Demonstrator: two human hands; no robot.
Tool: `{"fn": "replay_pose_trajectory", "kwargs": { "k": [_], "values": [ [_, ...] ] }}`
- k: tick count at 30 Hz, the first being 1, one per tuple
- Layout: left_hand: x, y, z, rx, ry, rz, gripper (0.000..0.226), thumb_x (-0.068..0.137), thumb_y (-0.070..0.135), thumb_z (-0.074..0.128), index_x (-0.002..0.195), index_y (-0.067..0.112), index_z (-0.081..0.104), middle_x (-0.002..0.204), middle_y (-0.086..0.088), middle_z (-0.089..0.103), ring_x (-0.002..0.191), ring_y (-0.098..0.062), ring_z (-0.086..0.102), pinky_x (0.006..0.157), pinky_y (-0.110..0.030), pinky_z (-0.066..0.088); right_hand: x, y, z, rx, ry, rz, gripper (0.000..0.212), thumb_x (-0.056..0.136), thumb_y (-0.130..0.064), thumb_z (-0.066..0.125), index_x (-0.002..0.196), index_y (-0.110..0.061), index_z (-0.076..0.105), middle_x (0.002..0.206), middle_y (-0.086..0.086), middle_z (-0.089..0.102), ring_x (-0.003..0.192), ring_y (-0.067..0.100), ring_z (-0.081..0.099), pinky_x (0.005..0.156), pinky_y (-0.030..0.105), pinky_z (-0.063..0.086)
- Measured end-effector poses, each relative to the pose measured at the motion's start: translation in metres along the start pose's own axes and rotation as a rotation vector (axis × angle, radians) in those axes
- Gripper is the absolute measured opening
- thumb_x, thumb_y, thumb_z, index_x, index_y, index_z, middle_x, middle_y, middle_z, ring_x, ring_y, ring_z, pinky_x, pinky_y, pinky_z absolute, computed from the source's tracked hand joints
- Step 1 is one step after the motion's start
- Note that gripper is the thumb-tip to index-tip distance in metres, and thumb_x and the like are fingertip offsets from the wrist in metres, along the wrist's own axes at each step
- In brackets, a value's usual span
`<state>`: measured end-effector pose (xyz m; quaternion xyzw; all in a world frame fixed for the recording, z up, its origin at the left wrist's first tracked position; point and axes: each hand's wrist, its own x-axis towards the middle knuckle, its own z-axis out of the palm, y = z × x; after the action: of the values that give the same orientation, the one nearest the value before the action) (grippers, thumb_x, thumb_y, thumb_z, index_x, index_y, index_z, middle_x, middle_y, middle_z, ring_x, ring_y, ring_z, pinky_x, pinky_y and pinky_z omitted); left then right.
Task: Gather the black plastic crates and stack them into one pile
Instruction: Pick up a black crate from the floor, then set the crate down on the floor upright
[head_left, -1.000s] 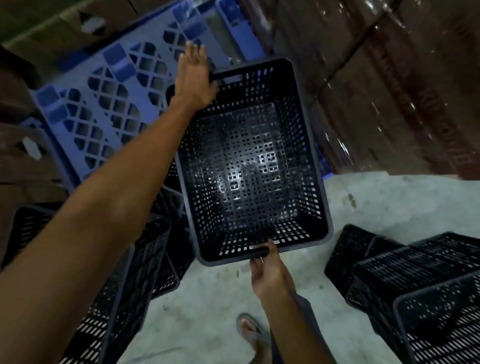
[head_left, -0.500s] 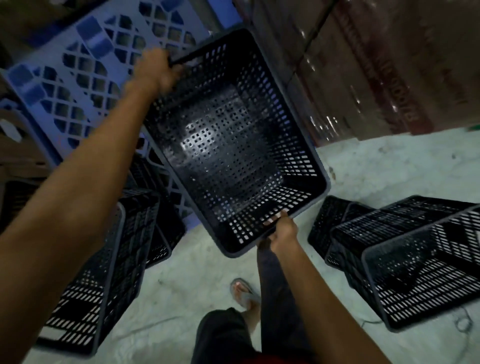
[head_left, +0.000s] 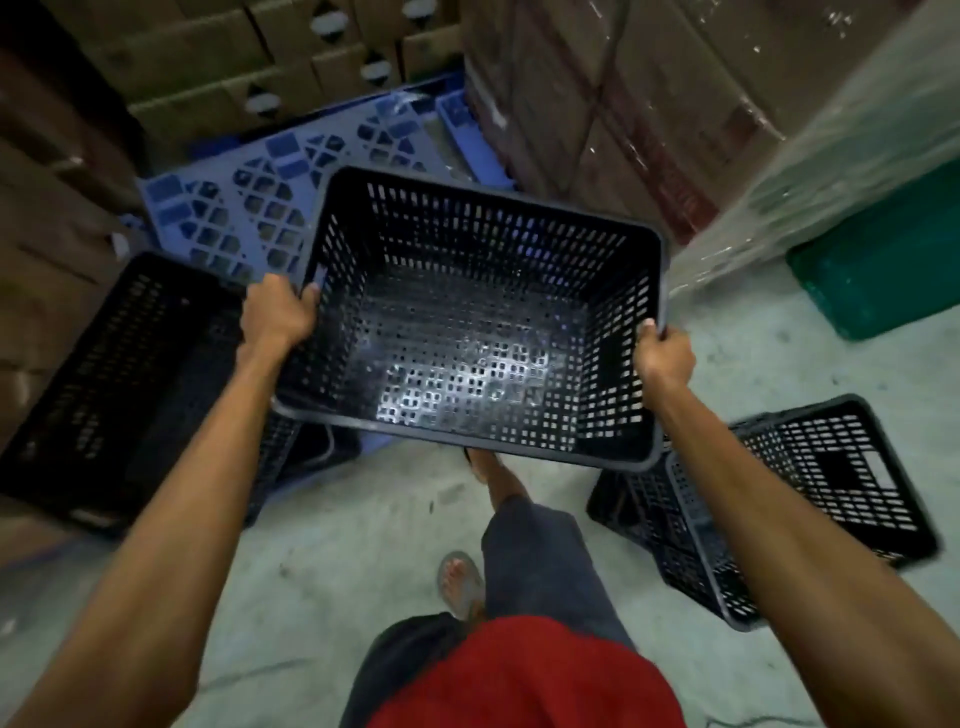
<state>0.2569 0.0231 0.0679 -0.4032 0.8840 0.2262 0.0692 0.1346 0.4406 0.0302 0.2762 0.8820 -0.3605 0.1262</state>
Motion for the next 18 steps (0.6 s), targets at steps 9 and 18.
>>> {"fn": "replay_pose_trajectory", "kwargs": {
  "k": [9,18],
  "values": [
    [-0.232,-0.113,0.066,-0.17,0.085,-0.382,0.051,0.096,0.04,0.052,0.096,-0.008,0.069,0.098,-0.034,0.068,0.096,-0.048,0.064,0.078,-0.049,0.052,-0.057,0.063,-0.031,-0.25,-0.176,-0.215,0.043,0.098,-0.044,0.048,0.112,-0.007,0.066,0.109,0.022,0.069,0.103,0.041,0.063,0.087,0.044,0.049],
    [-0.288,-0.207,0.193,-0.109,-0.107,-0.573,0.05,0.091,0.039,0.062,0.071,-0.007,0.064,0.067,-0.028,0.062,0.072,-0.043,0.067,0.057,-0.042,0.046,-0.028,0.178,0.068,-0.621,-0.417,-0.34,0.038,0.101,-0.03,0.049,0.107,0.004,0.065,0.097,0.032,0.067,0.09,0.045,0.063,0.066,0.035,0.038]
  ]
}}
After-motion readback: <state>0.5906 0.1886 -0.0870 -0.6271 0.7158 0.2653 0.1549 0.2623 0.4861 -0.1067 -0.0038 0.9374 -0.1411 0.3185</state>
